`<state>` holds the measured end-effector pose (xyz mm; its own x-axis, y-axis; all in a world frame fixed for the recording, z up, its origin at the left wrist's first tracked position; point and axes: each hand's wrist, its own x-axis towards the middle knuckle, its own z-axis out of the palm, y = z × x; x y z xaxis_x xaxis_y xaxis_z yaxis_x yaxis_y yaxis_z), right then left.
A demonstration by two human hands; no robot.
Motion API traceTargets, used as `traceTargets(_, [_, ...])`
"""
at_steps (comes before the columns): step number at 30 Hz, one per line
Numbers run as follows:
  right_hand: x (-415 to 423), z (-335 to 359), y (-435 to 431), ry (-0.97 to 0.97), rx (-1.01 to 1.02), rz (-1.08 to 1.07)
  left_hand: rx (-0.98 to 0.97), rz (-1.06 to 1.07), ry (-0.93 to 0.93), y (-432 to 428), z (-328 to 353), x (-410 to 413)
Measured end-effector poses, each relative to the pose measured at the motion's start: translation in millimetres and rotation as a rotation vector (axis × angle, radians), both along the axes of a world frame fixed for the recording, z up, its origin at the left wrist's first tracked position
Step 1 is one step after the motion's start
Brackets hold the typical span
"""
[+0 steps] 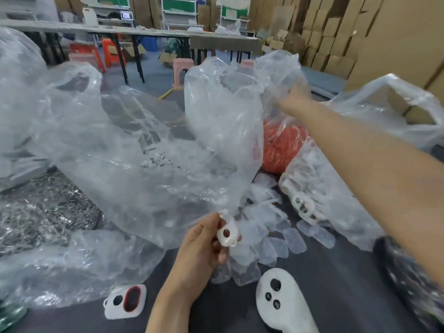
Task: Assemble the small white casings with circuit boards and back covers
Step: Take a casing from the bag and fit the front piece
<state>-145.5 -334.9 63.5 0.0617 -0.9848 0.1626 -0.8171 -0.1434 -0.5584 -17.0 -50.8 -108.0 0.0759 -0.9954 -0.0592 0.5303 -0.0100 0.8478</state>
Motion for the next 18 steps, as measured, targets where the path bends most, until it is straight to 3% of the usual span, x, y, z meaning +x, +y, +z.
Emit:
traceTargets(3, [-5, -47, -25, 0.116, 0.092, -0.104, 0.002, 0.051, 0.087, -1, -3, 2])
traceTargets(8, [9, -92, 6, 0.132, -0.084, 0.122, 0.030, 0.122, 0.103, -3, -9, 0])
traceTargets(11, [-4, -110, 16, 0.169, -0.215, 0.020, 0.075, 0.184, 0.128, -5, -6, -4])
traceTargets(15, [-22, -106, 0, -0.074, -0.245, -0.051, 0.085, 0.229, 0.092, -6, -3, -9])
traceTargets(18, [-20, -94, -15, -0.025, -0.233, -0.049, 0.080, 0.214, 0.071, -6, 1, -9])
